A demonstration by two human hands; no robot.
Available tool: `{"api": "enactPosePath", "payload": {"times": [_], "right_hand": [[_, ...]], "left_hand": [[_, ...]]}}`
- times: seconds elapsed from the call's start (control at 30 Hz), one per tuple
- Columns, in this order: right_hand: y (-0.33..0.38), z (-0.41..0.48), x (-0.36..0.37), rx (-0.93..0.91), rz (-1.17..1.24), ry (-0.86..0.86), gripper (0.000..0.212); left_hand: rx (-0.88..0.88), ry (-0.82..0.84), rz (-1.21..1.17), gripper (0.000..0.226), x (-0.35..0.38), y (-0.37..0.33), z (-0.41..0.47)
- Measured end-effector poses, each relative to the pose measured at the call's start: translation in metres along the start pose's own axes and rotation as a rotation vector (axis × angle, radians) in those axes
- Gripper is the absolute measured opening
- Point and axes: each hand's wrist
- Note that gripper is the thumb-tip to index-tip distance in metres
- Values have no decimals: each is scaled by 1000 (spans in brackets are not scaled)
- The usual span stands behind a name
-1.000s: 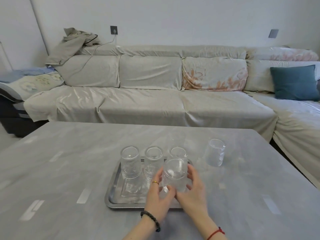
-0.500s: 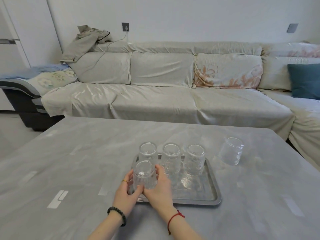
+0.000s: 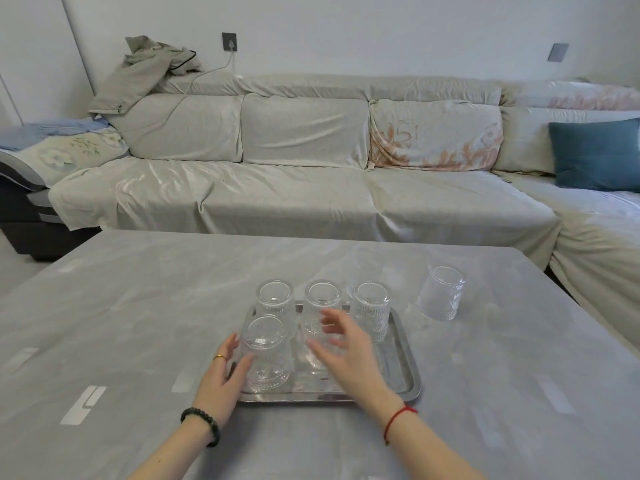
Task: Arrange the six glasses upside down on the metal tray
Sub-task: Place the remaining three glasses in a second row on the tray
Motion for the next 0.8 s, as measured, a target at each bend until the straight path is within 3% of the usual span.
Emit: {"api": "enactPosePath", "payload": {"times": [0.13,0.27,0.5,0.67,0.8], "right_hand": [[-27,10,-80,61,-21,-330,37],[-71,19,-141,190,-128,-529,36],[-108,43,-175,280,-319,-573,57],[-103,73,-163,26,-491,-551,40],[-100,104,-136,0,-344,-331,52]], "left_hand": [[-14,-29,168,45,-9,21,6],[60,-57,352,39,-9,31,10],[84,-75,484,39,-8,36,19],[118,-99,570,42,-7,41,26],[90,-72,680,44,-10,48,35]]}}
Point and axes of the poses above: each hand's wrist, its own z-axis towards the middle knuckle, its own x-axis out of the palm, y = z × x, and after that the axes turned 14 degrees about -x, right-handed
